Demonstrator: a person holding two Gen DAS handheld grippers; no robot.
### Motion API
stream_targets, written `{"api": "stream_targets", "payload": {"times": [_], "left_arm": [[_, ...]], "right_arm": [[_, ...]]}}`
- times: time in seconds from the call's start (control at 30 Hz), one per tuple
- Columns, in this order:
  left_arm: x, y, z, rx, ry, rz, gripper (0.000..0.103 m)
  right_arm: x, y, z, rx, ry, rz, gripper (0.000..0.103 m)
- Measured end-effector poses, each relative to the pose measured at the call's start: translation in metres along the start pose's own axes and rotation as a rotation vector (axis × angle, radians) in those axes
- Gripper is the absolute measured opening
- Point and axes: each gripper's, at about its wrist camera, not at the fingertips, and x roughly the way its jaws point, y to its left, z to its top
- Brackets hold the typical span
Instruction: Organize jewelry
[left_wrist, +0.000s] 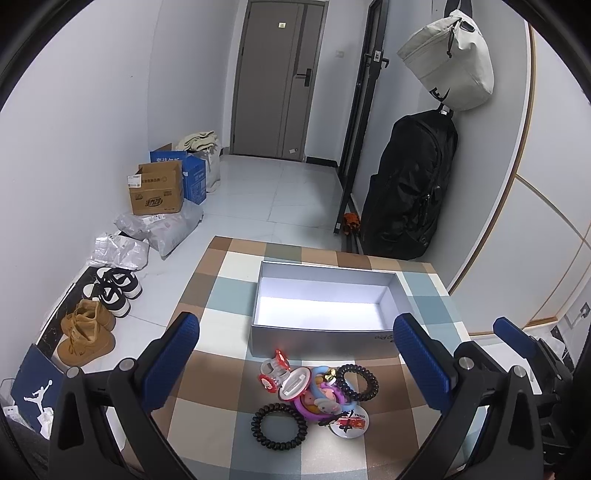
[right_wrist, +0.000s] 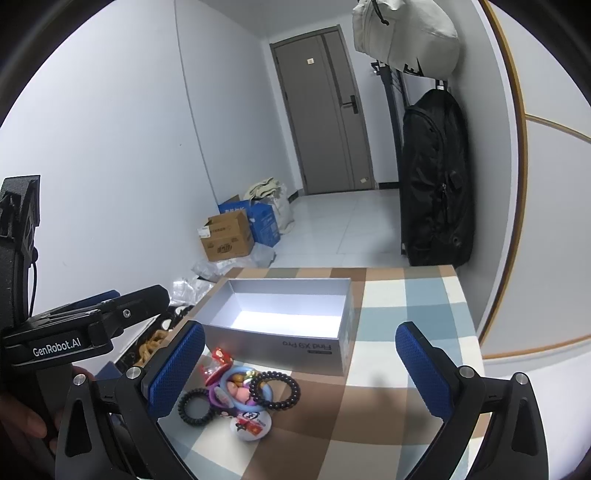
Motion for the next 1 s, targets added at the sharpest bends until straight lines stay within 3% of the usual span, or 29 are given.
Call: {"api": "stream_targets", "payload": {"times": [1.0], "left_arm": [[-0.0016,0.0054,0.0006,-0.016,-0.003,-0.005,0.102]], "right_arm": [[0.0041,0.0019,-0.0027,0.010,0.014,0.004,0.103]]}}
